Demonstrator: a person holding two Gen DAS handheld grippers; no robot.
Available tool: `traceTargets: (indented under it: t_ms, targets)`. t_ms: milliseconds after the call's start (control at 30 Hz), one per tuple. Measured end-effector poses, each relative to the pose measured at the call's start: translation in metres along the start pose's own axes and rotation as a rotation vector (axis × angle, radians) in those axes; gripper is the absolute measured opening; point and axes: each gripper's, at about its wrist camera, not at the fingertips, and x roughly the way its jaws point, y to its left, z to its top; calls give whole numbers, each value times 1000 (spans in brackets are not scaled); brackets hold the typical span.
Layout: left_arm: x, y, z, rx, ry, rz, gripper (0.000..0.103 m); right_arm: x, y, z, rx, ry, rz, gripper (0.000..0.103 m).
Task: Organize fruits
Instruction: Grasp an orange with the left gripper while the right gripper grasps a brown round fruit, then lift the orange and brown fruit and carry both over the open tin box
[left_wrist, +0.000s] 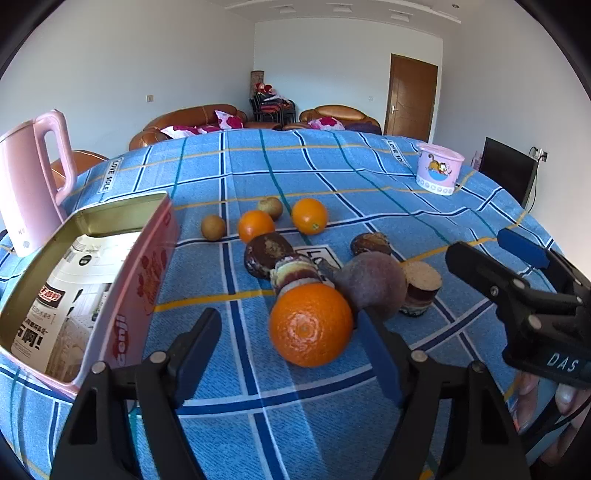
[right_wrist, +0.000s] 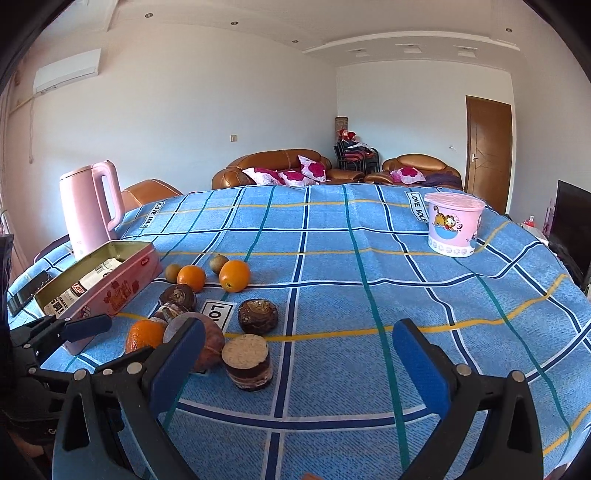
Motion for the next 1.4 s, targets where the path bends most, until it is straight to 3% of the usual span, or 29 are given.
traceTargets:
  t_ms: [67,167,367,600,800,1000,1133,1400]
  targets:
    - [2,4,1,-23,7,-38,73,0,1,-1,-5,1,1,102]
    - [5,7,0,-39,21,-126,49,1,4,-1,-16,1,1,102]
    - [-2,17,-2,-69,10,-139,48,2,12,-1,-42,-20,18,102]
    - [-16,34,2,-61,-63,-34,47,6,35,4,-120,-34,69,102]
    - [-14,39,2,-48,-71,-14,47,14,55,1,-205,8,154,88]
    - [-13,43,0,-66,-65,-34,47,16,58,-9,-214,77,252,88]
    - [-14,44,-2,-74,-71,-38,47,19,75,-17,-297,103,269,86]
    - [-13,45,-4,-80,-74,-39,47,22,86,-22,-347,138,314,68]
